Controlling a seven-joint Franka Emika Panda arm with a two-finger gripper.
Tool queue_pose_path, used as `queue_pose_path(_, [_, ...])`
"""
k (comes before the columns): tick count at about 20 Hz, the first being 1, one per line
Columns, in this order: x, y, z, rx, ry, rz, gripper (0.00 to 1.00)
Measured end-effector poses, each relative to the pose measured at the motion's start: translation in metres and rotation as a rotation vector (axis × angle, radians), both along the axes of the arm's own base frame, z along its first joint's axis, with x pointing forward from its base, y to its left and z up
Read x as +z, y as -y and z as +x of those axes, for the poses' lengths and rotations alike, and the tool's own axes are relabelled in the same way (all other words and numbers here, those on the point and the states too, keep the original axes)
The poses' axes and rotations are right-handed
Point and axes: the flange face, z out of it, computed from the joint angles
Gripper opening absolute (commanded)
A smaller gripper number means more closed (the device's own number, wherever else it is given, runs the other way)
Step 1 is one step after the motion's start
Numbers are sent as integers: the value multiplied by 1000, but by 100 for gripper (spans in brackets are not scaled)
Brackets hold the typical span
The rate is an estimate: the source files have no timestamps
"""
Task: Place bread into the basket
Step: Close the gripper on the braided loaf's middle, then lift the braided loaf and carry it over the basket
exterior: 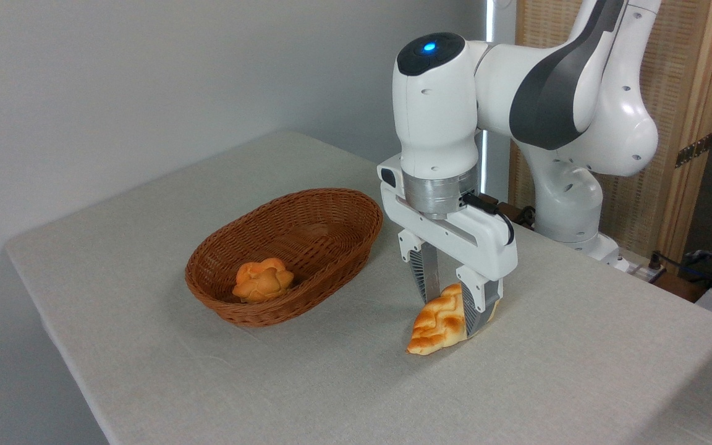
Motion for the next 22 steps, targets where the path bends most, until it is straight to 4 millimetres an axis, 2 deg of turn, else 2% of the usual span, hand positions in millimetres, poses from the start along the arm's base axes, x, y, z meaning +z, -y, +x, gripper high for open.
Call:
queue_pose_path(16, [1,1,1,-3,3,0,55])
queue_pose_path(19, [20,-1,9,-1,29,5,55])
queue_pose_path(22, [63,2,21,-2,58,-12,55])
